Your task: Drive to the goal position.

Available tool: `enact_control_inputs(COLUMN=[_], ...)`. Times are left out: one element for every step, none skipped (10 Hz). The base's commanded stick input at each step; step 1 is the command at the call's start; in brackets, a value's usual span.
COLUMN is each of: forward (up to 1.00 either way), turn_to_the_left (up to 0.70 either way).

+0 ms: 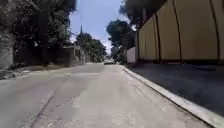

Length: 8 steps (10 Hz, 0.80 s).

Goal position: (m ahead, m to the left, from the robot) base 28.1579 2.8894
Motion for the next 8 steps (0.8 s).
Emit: enact_control_inputs(forward=[1.00,1.00,1.00,1.00,1.00,1.00,1.00,1.00], turn_to_the_left=[0.00,0.00,0.00,0.00,0.00,0.00,0.00,0.00])
